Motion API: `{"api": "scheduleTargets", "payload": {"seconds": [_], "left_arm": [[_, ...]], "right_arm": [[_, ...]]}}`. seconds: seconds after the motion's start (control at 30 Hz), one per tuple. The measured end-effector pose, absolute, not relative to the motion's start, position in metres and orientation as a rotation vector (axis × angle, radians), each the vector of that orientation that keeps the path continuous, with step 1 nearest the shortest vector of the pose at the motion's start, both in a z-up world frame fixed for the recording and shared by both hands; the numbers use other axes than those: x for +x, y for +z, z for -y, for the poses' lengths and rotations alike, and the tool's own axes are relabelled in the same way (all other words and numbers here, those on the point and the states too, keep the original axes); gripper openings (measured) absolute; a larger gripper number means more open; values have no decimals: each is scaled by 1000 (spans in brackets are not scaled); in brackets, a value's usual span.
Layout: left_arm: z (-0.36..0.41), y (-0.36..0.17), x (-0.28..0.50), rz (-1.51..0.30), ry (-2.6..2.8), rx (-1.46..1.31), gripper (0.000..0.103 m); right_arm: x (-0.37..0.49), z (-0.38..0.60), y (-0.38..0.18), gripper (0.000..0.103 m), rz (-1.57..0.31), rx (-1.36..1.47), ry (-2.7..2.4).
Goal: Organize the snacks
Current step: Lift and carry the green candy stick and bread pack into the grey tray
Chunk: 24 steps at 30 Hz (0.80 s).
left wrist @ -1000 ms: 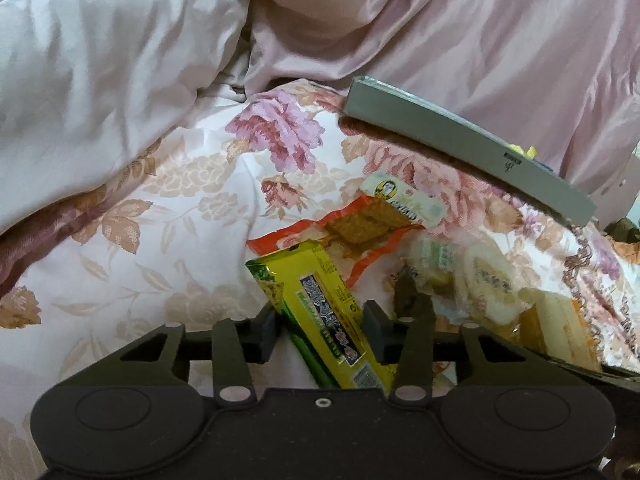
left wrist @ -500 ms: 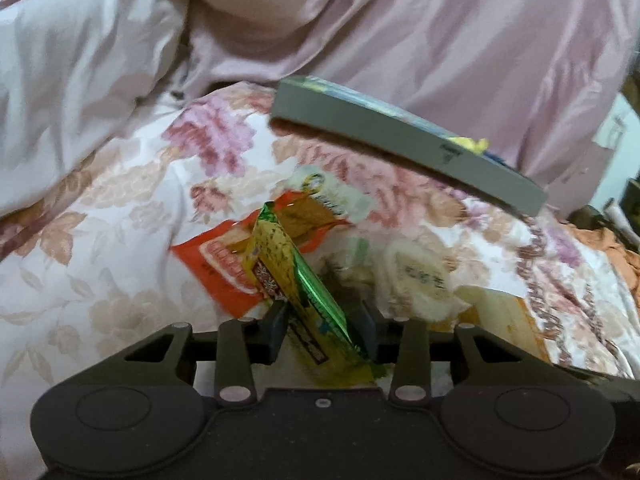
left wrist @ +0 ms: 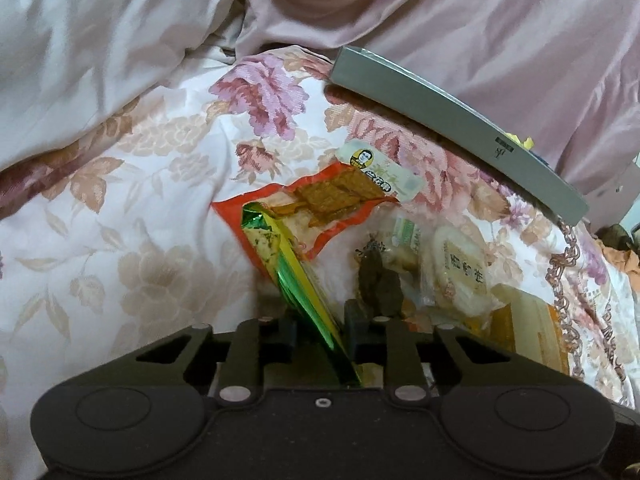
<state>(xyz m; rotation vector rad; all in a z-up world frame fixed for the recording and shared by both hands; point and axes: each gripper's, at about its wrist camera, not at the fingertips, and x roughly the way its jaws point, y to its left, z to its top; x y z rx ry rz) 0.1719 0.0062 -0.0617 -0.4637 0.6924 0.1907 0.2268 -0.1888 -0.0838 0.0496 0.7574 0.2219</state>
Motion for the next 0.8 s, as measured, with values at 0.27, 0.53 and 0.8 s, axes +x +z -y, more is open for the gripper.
{"api": "scheduleTargets", "payload": {"seconds": [0.27, 0.53, 0.8], "left_arm": [[6, -49, 162, -632, 136, -463, 11], [19, -42, 158, -597, 106, -427, 11], [35, -16, 168, -530, 67, -434, 11]], "right_arm": [[220, 197, -80, 53, -746, 134, 237], [209, 203, -66, 52, -690, 182, 250], [196, 211, -41, 52, -590, 208, 259]]}}
